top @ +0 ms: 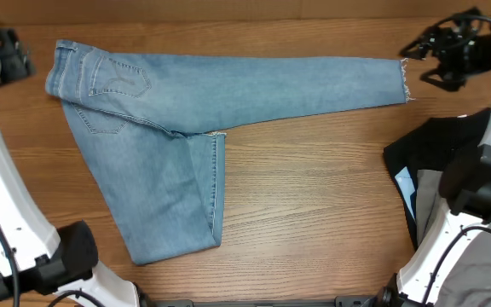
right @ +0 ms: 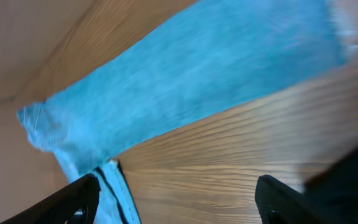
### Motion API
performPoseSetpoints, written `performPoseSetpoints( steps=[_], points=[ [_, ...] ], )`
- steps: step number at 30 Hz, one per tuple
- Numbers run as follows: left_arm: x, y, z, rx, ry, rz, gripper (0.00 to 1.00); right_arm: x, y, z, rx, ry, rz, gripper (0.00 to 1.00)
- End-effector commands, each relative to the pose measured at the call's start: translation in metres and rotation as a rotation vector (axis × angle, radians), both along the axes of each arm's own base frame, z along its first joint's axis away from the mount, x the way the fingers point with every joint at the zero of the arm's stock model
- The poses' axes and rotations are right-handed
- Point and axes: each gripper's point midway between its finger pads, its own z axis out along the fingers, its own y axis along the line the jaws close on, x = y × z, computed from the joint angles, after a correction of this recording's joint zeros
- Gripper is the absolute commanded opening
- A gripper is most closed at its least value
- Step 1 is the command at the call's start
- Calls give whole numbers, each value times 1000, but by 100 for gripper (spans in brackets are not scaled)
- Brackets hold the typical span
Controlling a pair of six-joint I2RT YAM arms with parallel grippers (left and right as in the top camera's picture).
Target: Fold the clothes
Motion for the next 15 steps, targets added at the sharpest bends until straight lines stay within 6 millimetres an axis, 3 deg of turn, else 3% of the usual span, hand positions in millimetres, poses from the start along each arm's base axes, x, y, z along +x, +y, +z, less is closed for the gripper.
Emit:
performPoseSetpoints(
  steps=[1, 4, 6, 7, 15],
  points=[
    [7, 3, -54, -114, 146, 8, 50, -12, 30, 65, -25, -168, 79, 84],
    [20, -4, -97, -249, 222, -43, 34, -24, 53, 87, -33, -207, 123, 82],
    [26, -9, -132, -322, 304, -98, 26, -39, 80, 92, -25, -182, 177, 80],
    [27, -10, -146, -341, 342, -111, 24, -41, 84, 91, -24, -173, 185, 80],
    [40, -10, -233, -433, 510, -144, 23, -65, 172, 43, -132, -26, 405, 79]
  ],
)
